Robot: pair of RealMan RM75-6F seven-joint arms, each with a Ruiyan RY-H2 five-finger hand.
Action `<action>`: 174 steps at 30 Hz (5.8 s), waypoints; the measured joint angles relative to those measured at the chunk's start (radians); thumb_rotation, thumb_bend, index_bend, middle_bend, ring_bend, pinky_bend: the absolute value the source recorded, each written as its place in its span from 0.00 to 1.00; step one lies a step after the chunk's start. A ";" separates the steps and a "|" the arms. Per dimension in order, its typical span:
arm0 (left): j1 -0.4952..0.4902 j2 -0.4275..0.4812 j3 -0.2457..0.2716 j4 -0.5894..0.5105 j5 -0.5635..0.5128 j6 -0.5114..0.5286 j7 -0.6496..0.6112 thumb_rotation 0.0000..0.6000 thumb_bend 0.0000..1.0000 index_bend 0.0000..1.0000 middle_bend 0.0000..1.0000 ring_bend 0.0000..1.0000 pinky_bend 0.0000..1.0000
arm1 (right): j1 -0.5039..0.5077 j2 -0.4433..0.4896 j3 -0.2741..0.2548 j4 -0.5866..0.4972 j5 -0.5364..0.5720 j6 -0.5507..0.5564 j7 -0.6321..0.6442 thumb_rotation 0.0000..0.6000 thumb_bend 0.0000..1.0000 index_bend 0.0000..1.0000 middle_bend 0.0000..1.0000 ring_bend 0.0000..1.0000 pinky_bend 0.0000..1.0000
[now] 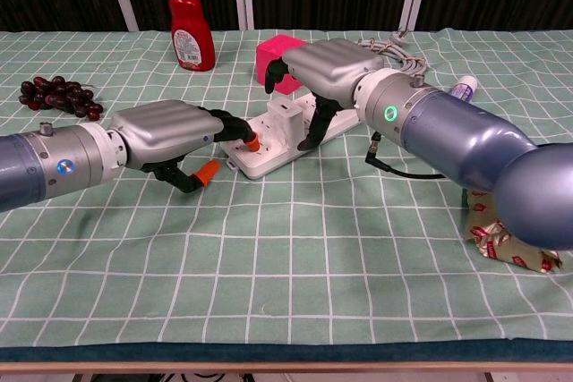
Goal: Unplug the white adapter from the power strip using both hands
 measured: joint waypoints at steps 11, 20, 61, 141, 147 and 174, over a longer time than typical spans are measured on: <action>0.002 0.001 0.008 0.008 0.010 -0.004 -0.019 1.00 0.64 0.22 0.16 0.08 0.16 | 0.003 -0.022 -0.007 0.040 0.018 -0.013 0.007 1.00 0.26 0.34 0.25 0.23 0.34; 0.003 0.002 0.010 0.012 0.014 -0.003 -0.025 1.00 0.64 0.22 0.16 0.08 0.16 | 0.007 -0.035 -0.010 0.054 0.010 -0.014 0.026 1.00 0.26 0.35 0.25 0.23 0.34; 0.003 -0.009 0.012 0.032 0.029 -0.011 -0.057 1.00 0.64 0.22 0.15 0.08 0.16 | 0.013 -0.093 -0.021 0.146 -0.004 -0.036 0.065 1.00 0.64 0.54 0.26 0.23 0.34; 0.133 0.248 -0.133 -0.313 0.057 0.327 -0.186 1.00 0.42 0.19 0.13 0.08 0.14 | -0.195 0.236 -0.002 -0.394 0.048 0.320 -0.193 1.00 0.76 0.78 0.28 0.23 0.32; 0.230 0.338 -0.104 -0.391 0.138 0.438 -0.235 1.00 0.41 0.19 0.13 0.08 0.13 | -0.259 0.269 -0.072 -0.415 0.113 0.340 -0.248 1.00 0.76 0.77 0.28 0.21 0.29; 0.547 0.434 0.062 -0.416 0.319 0.757 -0.445 1.00 0.14 0.12 0.04 0.02 0.07 | -0.427 0.378 -0.189 -0.565 -0.040 0.544 -0.192 1.00 0.21 0.00 0.00 0.00 0.00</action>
